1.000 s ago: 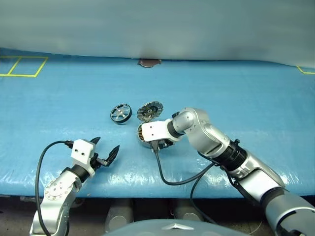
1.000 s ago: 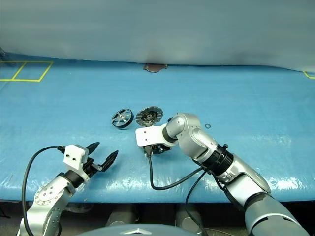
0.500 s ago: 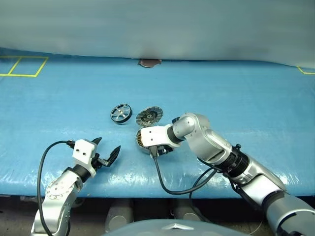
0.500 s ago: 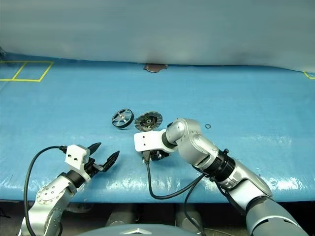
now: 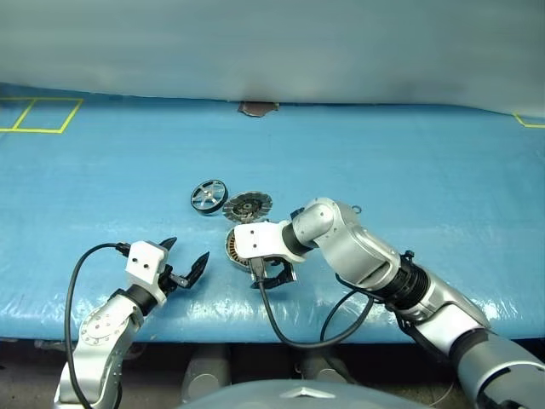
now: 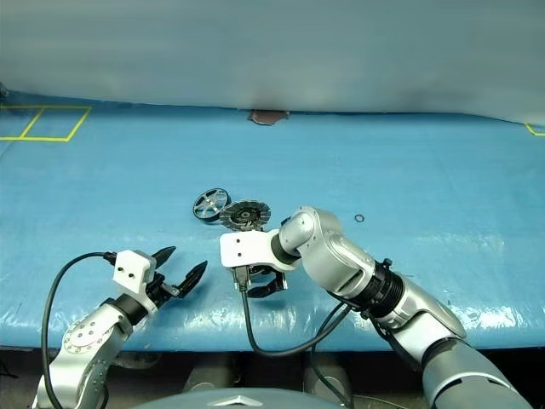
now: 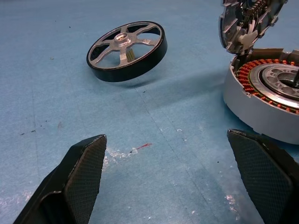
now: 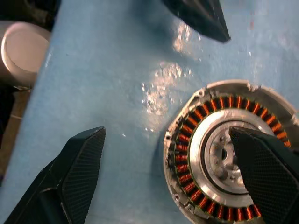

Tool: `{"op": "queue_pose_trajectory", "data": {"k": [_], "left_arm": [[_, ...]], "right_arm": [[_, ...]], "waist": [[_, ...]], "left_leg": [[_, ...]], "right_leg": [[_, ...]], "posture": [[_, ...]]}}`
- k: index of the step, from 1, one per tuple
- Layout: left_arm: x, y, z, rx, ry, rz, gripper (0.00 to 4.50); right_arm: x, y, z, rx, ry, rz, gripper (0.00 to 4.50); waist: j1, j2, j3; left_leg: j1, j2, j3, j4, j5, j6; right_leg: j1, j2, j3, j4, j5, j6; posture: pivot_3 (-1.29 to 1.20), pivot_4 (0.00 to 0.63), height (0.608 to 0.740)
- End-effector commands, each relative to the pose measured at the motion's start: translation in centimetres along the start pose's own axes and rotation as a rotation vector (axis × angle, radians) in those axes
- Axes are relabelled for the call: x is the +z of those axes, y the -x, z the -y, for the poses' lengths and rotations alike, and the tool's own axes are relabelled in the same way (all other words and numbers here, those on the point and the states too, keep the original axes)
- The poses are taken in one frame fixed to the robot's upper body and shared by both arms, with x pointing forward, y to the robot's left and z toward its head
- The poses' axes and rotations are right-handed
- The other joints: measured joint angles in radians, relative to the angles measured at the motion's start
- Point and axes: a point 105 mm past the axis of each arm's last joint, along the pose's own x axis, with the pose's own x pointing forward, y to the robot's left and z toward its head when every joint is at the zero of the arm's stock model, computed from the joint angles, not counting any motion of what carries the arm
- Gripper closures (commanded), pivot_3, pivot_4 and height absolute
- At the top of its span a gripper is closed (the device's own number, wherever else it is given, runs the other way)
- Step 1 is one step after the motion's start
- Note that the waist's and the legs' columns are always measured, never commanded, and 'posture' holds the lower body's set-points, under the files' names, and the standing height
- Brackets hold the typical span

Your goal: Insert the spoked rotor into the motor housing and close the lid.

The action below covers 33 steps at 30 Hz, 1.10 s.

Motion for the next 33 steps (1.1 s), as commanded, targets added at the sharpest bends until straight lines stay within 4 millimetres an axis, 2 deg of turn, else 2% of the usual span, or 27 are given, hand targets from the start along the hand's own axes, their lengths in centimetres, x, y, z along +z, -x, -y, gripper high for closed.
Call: {"op": "queue_pose_trajectory", "data": {"k": [1,5,8,13,16,21,24,26,33], "left_arm": [[0.3,-0.2,0.1,-0.012,-0.019,0.009,0.0],[0.4,-0.4,0.1,-0.019,-0.019,0.013,0.0],[0.5,-0.4,0.0,-0.017,-0.021,0.015,0.0],[0.6,0.2,-0.2,0.006,-0.018,0.018,0.0],[0.5,0.6,-0.3,0.013,-0.018,0.016,0.0],[0.5,0.9,-0.5,0.016,-0.018,0.01,0.0],[0.6,0.7,-0.5,0.004,-0.02,0.008,0.0],[0.8,0.4,-0.4,-0.009,-0.021,0.009,0.0],[0.9,0.2,-0.3,-0.026,-0.029,0.005,0.0]], "right_arm": [[1.9,1.9,0.1,-0.027,0.056,0.052,0.04],[1.8,3.0,0.8,-0.088,0.071,0.05,0.04],[0.5,4.1,1.0,-0.144,0.021,0.083,0.04],[-1.3,5.8,0.1,-0.29,-0.127,0.276,0.04],[-3.7,6.5,-0.7,-0.419,-0.279,0.322,0.04],[-7.8,8.2,-0.6,-0.74,-0.565,0.397,0.04],[-10.5,8.2,-0.7,-0.916,-0.683,0.351,0.04],[-13.0,8.5,-0.4,-1.085,-0.754,0.276,0.04],[-17.4,10.0,-0.2,-1.429,-0.893,0.161,0.04]], "waist": [[0.002,0.0,0.0],[0.003,0.0,0.0],[0.004,-0.001,0.0],[0.012,-0.001,0.0],[0.013,-0.001,0.0],[0.015,-0.002,-0.001],[0.013,-0.002,-0.001],[0.013,-0.002,-0.001],[0.012,-0.002,-0.001]], "left_leg": [[0.0,0.0,0.0,0.0,0.0,0.0],[0.0,0.0,0.0,0.0,0.0,0.0],[0.0,0.0,0.0,0.0,0.0,0.0],[-0.001,-0.001,0.0,-0.001,0.0,0.0],[-0.001,-0.001,0.0,-0.003,0.0,0.0],[0.0,0.0,0.001,-0.003,0.0,0.0],[0.0,0.0,0.002,-0.002,0.001,-0.001],[0.0,0.0,0.001,-0.001,0.001,-0.001],[0.0,0.0,0.002,-0.001,0.001,-0.001]], "right_leg": [[0.0,0.0,0.0,0.0,0.0,0.0],[0.0,0.0,0.0,-0.001,0.0,0.0],[0.0,0.0,0.0,-0.001,0.0,0.0],[0.0,-0.001,0.0,-0.002,0.0,0.0],[0.0,-0.001,0.0,-0.002,0.0,0.0],[0.0,0.0,0.0,-0.002,-0.006,0.0],[0.0,0.0,0.001,-0.002,-0.006,0.0],[0.001,0.0,0.001,-0.002,-0.006,0.0],[0.0,-0.001,0.002,-0.001,-0.006,0.0]], "posture": [[0.0,0.15,0.74],[0.0,0.15,0.74],[0.0,0.15,0.74],[0.0,0.15,0.74],[0.0,0.15,0.74],[0.0,0.15,0.74],[0.0,0.15,0.74],[0.0,0.15,0.74],[0.0,0.15,0.74]]}}
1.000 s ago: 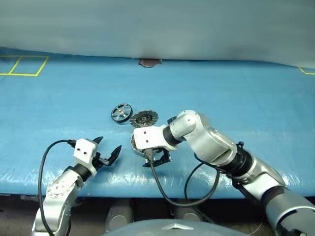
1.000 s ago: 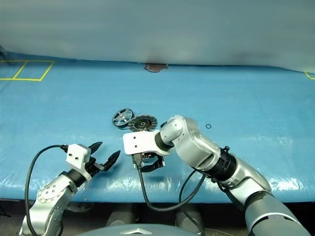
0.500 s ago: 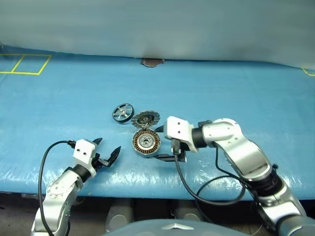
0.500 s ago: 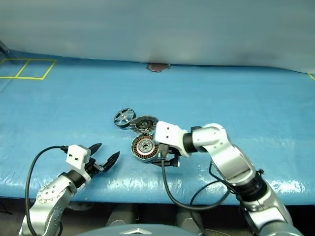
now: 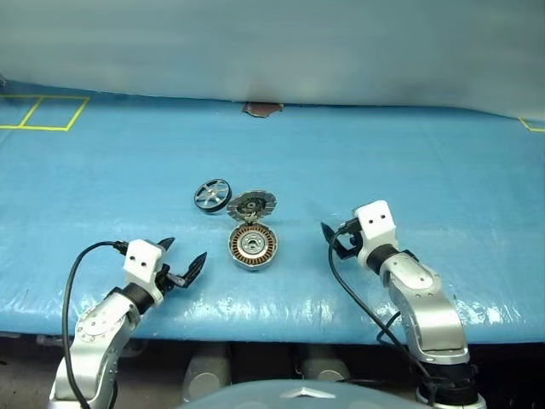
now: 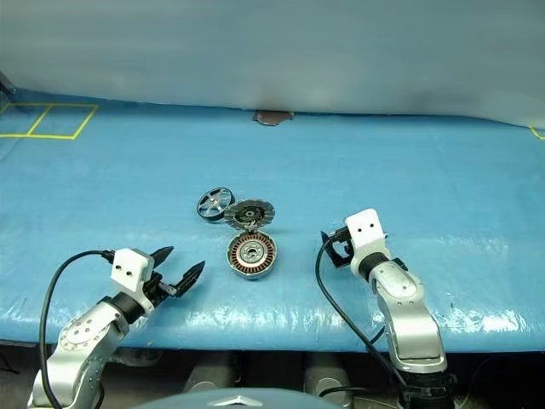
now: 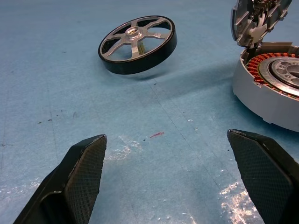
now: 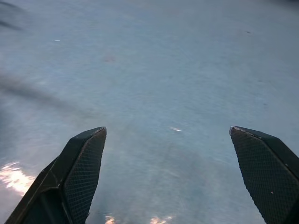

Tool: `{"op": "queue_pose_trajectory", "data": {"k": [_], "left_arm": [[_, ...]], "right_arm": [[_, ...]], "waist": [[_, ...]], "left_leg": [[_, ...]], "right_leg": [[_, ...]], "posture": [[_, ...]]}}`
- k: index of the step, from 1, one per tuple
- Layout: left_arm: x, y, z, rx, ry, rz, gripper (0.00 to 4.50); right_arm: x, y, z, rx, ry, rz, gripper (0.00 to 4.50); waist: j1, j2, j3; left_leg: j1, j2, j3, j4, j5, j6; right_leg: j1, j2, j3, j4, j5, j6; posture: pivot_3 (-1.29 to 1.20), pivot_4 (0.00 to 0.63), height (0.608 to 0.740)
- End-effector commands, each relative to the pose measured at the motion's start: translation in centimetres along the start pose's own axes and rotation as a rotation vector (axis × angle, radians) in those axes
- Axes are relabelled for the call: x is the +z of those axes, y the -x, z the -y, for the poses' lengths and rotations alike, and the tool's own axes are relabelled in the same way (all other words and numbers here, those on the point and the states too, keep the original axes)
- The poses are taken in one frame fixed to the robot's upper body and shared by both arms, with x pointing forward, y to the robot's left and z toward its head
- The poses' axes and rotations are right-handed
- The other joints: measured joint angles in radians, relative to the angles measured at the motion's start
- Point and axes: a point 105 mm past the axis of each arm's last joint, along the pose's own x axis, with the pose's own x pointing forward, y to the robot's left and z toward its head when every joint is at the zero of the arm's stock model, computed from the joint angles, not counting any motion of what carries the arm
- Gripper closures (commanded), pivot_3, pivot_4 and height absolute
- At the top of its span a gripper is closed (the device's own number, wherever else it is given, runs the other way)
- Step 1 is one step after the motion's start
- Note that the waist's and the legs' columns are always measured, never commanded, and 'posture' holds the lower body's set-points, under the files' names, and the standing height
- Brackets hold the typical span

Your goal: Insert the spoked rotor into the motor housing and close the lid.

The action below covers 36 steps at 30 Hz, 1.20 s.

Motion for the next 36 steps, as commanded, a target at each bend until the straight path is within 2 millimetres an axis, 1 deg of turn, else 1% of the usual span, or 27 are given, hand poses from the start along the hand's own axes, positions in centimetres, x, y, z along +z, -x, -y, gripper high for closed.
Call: {"op": "queue_pose_trajectory", "data": {"k": [1,4,9,13,18,21,25,28,31,32,33,36], "left_arm": [[1.0,0.1,0.3,-0.02,-0.026,0.026,0.0],[1.0,0.1,0.3,-0.024,-0.027,0.026,0.0],[1.0,0.0,0.4,-0.03,-0.027,0.026,0.0],[1.0,0.0,0.5,-0.033,-0.025,0.026,0.0],[1.0,0.0,0.5,-0.031,-0.024,0.026,0.0],[0.9,0.1,0.4,-0.029,-0.023,0.024,0.0],[0.9,0.1,0.3,-0.028,-0.024,0.025,0.0],[0.9,0.1,0.3,-0.027,-0.025,0.025,0.0],[1.0,0.0,0.3,-0.027,-0.026,0.025,0.0],[1.0,0.0,0.3,-0.028,-0.026,0.026,0.0],[1.0,0.0,0.3,-0.028,-0.026,0.026,0.0],[1.0,0.0,0.3,-0.028,-0.027,0.027,0.0]], "right_arm": [[0.3,-0.1,2.2,-0.172,-0.034,0.033,0.04],[-0.4,-0.5,3.1,-0.271,-0.119,0.016,0.04],[-0.9,-1.7,3.6,-0.361,-0.255,0.008,0.04],[-1.0,-2.7,4.0,-0.418,-0.303,0.003,0.04],[-1.3,-3.5,4.6,-0.481,-0.327,-0.015,0.04],[-1.7,-4.0,4.4,-0.47,-0.329,-0.032,0.04],[-2.5,-4.4,3.4,-0.437,-0.352,-0.068,0.04],[-3.0,-4.5,2.6,-0.413,-0.378,-0.09,0.62],[-3.3,-4.6,1.8,-0.385,-0.396,-0.104,1.6],[-3.3,-4.7,1.6,-0.379,-0.407,-0.107,2.02],[-3.3,-4.7,1.5,-0.377,-0.414,-0.108,2.24],[-3.1,-4.7,1.0,-0.359,-0.419,-0.105,3.31]], "waist": [[0.0,0.0,0.0],[-0.001,0.0,0.0],[-0.004,0.0,0.0],[-0.006,0.001,0.0],[-0.009,0.001,0.0],[-0.011,0.001,0.0],[-0.014,0.001,0.0],[-0.014,0.001,0.0],[-0.014,0.001,-0.001],[-0.014,0.001,-0.001],[-0.014,0.001,-0.001],[-0.014,0.0,-0.002]], "left_leg": [[0.0,0.0,0.0,-0.001,0.0,0.0],[0.0,0.0,0.0,-0.001,0.0,0.0],[0.0,0.0,0.0,-0.002,0.0,0.0],[0.0,0.0,0.0,-0.002,0.0,0.0],[0.0,0.0,0.0,-0.003,0.0,0.0],[0.001,0.0,0.0,-0.003,0.0,0.0],[0.001,0.0,0.0,-0.004,0.0,0.001],[0.002,0.0,0.0,-0.004,0.0,0.001],[0.002,0.001,0.0,-0.004,0.0,0.001],[0.002,0.001,0.0,-0.004,0.0,0.001],[0.002,0.001,0.0,-0.004,0.0,0.001],[0.002,0.001,0.0,-0.004,0.0,0.001]], "right_leg": [[0.0,0.0,0.0,0.0,0.0,0.0],[0.0,0.0,0.0,0.0,0.0,0.0],[0.0,0.0,0.0,0.0,0.0,0.0],[0.0,0.0,0.0,0.0,0.002,-0.004],[0.0,0.001,0.001,0.0,0.003,-0.005],[0.0,0.001,0.001,0.0,0.003,-0.005],[0.0,0.001,0.001,0.0,0.003,-0.005],[0.0,0.001,0.001,0.001,0.003,-0.005],[0.0,0.002,0.001,0.001,0.003,-0.005],[0.0,0.002,0.001,0.001,0.003,-0.005],[0.0,0.002,0.001,0.001,0.003,-0.005],[0.001,0.002,0.001,0.001,0.003,-0.005]], "posture": [[0.0,0.15,0.74],[0.0,0.15,0.74],[0.0,0.15,0.74],[0.0,0.15,0.74],[0.0,0.15,0.74],[0.0,0.15,0.74],[0.0,0.15,0.74],[0.0,0.15,0.74],[0.0,0.15,0.74],[0.0,0.15,0.74],[0.0,0.15,0.74],[0.0,0.15,0.74]]}}
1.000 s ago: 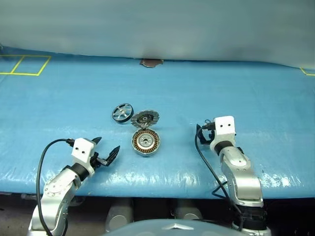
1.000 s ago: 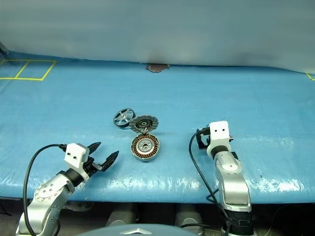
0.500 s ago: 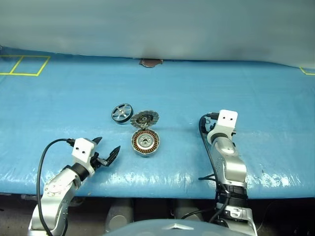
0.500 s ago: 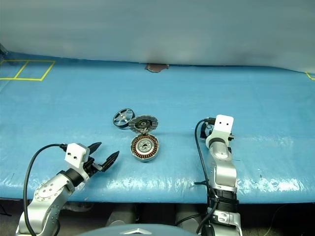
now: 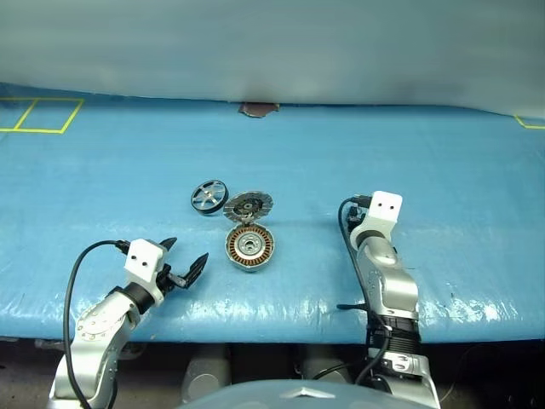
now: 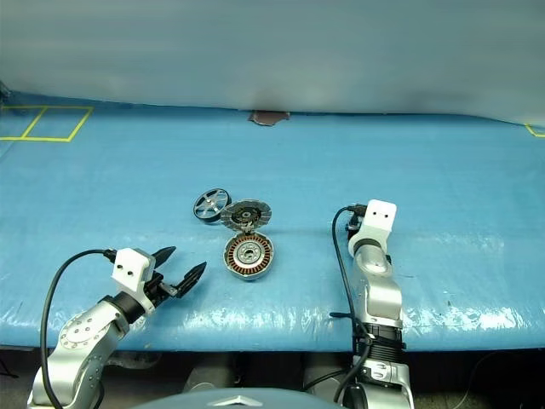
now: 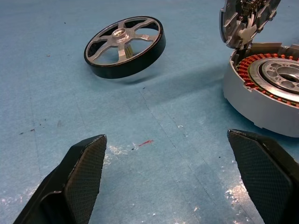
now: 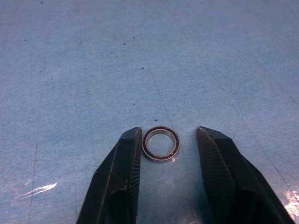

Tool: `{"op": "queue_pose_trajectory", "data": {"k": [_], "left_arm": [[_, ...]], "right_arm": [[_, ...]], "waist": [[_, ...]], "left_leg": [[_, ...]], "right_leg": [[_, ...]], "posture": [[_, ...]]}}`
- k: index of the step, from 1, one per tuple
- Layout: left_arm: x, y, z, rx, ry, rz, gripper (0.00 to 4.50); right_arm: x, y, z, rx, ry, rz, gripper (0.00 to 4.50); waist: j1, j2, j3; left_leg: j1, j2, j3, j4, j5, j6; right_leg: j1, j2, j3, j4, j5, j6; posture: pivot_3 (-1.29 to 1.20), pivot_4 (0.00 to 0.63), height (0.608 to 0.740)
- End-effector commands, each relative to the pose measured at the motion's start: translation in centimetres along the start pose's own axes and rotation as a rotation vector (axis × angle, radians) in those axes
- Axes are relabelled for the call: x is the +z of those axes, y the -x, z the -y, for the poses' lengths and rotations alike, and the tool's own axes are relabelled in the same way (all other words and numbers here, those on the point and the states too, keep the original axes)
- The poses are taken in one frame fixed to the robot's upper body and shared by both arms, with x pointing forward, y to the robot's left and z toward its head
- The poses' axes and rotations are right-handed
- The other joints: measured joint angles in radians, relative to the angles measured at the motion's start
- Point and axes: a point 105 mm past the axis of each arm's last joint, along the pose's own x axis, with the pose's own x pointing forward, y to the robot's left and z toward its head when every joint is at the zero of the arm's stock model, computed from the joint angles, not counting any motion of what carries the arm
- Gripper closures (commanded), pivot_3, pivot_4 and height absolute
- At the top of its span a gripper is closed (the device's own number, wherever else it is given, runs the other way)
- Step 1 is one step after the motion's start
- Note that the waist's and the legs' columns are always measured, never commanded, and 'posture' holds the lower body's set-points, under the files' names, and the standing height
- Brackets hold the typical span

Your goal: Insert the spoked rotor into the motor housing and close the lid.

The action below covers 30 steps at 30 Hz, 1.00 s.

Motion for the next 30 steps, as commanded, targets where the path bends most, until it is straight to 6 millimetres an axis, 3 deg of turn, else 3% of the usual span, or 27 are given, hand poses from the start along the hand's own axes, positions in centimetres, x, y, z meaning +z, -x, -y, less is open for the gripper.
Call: {"op": "queue_pose_trajectory", "data": {"k": [1,2,8,12,15,24,30], "left_arm": [[1.0,0.0,0.2,-0.012,-0.024,0.032,0.0],[1.0,0.0,0.2,-0.013,-0.024,0.032,0.0],[1.0,-0.1,0.3,-0.017,-0.025,0.031,0.0],[1.0,-0.1,0.3,-0.016,-0.025,0.033,0.0],[1.0,0.0,0.2,-0.011,-0.026,0.033,0.0],[1.0,0.1,0.2,-0.011,-0.029,0.038,0.0],[1.2,0.0,0.3,-0.022,-0.032,0.043,0.0]], "right_arm": [[-0.8,0.4,-0.9,0.035,-0.016,-0.035,3.55],[-0.7,0.5,-1.2,0.054,-0.002,-0.032,3.82],[0.9,1.8,-4.0,0.214,0.081,0.003,3.82],[2.7,4.1,-7.0,0.429,0.185,0.044,3.82],[4.0,6.8,-9.4,0.641,0.33,0.087,3.82],[2.8,12.3,-11.3,1.062,0.639,0.007,3.82],[2.2,13.4,-12.3,1.188,0.648,0.046,3.82]], "waist": [[0.0,0.0,0.0],[0.0,0.0,0.0],[-0.004,0.001,0.0],[-0.003,0.001,0.0],[0.0,0.001,0.0],[0.004,0.0,0.0],[0.003,-0.001,0.0]], "left_leg": [[0.0,0.0,0.0,0.0,0.0,0.0],[0.0,0.0,0.0,0.0,0.0,0.0],[0.0,0.001,0.0,0.0,0.0,0.0],[0.0,0.001,0.0,0.0,0.0,0.0],[-0.001,0.0,0.0,0.0,0.0,0.0],[-0.001,0.0,-0.001,0.0,0.0,0.0],[-0.001,0.0,-0.001,0.0,0.0,0.0]], "right_leg": [[0.0,0.0,0.0,0.0,0.0,0.0],[0.0,0.0,0.0,0.0,0.0,0.0],[0.0,0.001,0.0,0.0,0.0,0.0],[-0.001,0.001,0.0,0.0,0.0,0.0],[-0.001,0.001,0.0,-0.001,-0.001,0.001],[-0.001,0.0,0.0,-0.001,-0.003,0.003],[-0.001,0.0,-0.001,-0.001,-0.004,0.004]], "posture": [[0.0,0.15,0.74],[0.0,0.15,0.74],[0.0,0.15,0.74],[0.0,0.15,0.74],[0.0,0.15,0.74],[0.0,0.15,0.74],[0.0,0.15,0.74]]}}
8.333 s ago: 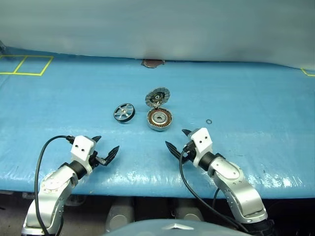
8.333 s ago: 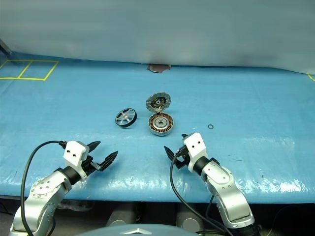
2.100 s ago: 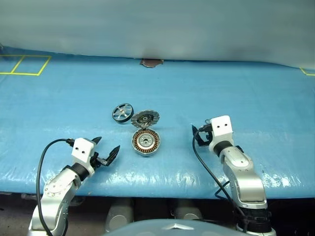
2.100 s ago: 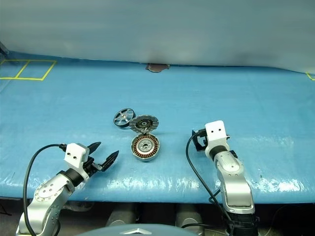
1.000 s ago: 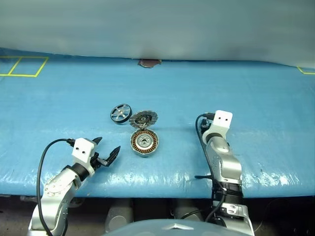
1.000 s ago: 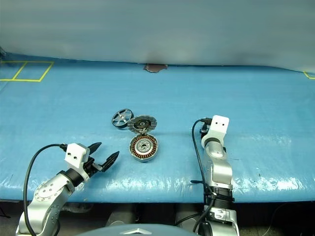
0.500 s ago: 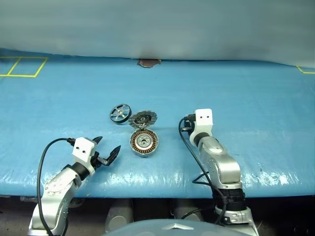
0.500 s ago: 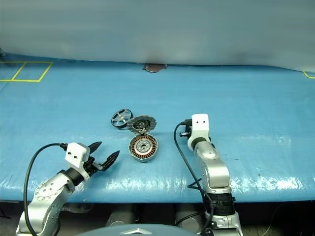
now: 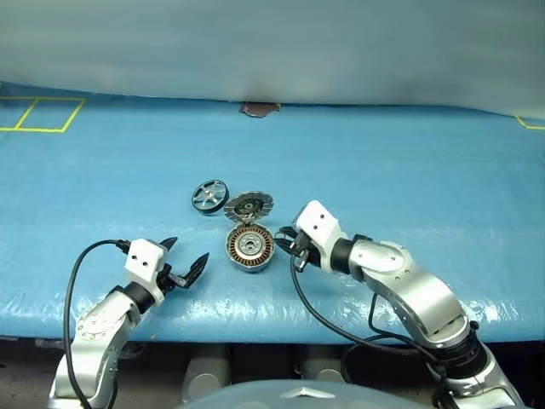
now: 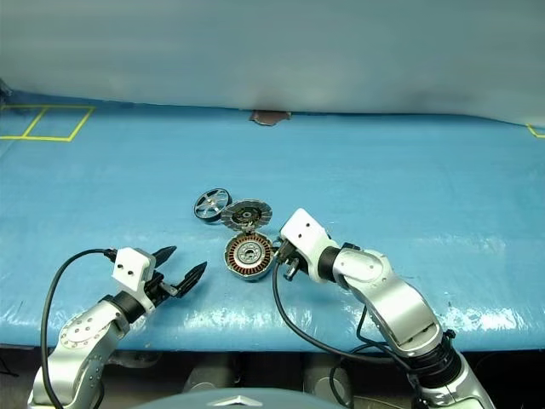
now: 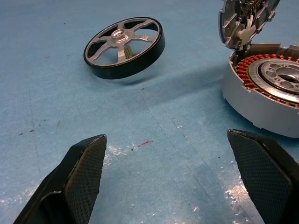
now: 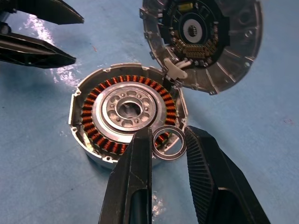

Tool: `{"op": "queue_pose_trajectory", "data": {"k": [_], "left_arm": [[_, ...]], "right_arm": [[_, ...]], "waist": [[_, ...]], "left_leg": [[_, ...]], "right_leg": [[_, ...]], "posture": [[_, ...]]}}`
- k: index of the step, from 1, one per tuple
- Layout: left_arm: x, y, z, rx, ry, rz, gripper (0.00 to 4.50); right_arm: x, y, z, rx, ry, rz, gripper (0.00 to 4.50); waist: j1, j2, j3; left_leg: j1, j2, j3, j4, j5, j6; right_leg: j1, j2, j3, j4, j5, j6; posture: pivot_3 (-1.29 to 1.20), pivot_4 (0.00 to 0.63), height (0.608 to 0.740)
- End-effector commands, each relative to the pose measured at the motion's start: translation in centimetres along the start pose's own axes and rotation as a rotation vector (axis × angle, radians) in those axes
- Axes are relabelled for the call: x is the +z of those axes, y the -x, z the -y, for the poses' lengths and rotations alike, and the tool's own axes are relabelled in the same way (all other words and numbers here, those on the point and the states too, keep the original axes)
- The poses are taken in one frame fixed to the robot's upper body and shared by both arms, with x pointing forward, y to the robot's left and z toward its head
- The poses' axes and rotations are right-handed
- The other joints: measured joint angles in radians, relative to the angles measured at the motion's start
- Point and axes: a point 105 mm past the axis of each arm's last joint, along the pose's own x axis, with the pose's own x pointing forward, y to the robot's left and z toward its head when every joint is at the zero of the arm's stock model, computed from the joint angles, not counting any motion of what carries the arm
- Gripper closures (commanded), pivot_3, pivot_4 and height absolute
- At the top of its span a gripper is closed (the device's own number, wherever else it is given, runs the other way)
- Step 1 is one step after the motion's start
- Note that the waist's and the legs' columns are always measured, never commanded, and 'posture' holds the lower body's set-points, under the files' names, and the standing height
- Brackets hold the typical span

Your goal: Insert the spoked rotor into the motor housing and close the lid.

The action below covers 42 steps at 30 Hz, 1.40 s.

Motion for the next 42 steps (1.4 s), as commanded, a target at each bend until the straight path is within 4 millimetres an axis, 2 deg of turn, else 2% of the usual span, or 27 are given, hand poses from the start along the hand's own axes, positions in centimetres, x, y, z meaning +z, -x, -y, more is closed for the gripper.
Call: {"op": "queue_pose_trajectory", "data": {"k": [1,6,17,26,42], "left_arm": [[1.1,0.0,0.3,-0.016,-0.031,0.04,0.0],[1.5,0.0,0.7,-0.053,-0.052,0.055,0.0],[1.4,0.3,3.6,-0.267,-0.173,0.084,0.0],[0.3,0.9,5.2,-0.4,-0.15,0.035,0.0],[-0.3,1.2,5.4,-0.402,-0.148,0.011,0.0]], "right_arm": [[1.4,-0.5,-0.8,0.043,0.035,0.087,3.82],[1.5,-1.9,-1.5,0.072,0.033,0.117,3.82],[1.6,-4.4,-1.8,0.107,0.022,0.162,3.82],[1.3,-5.1,-1.6,0.111,0.009,0.158,3.82],[-0.7,-5.0,-1.4,0.103,-0.02,0.092,3.82]], "waist": [[0.001,0.0,0.0],[0.001,0.0,0.0],[0.002,0.0,0.0],[0.0,0.0,0.0],[0.0,0.0,0.0]], "left_leg": [[0.0,0.0,0.0,0.0,0.0,0.0],[0.0,0.0,0.0,0.0,0.0,0.0],[0.0,0.0,0.0,0.0,0.0,0.0],[0.0,0.0,0.0,0.0,0.0,0.0],[0.0,0.0,0.0,0.0,0.0,0.0]], "right_leg": [[0.0,0.0,0.0,0.0,0.0,0.0],[0.0,0.0,0.0,0.0,0.0,0.0],[0.0,0.0,0.0,0.0,0.001,0.0],[0.0,0.0,0.0,0.0,0.0,0.0],[0.0,0.0,0.0,0.0,0.001,0.0]], "posture": [[0.0,0.15,0.74],[0.0,0.15,0.74],[0.0,0.15,0.74],[0.0,0.15,0.74],[0.0,0.15,0.74]]}}
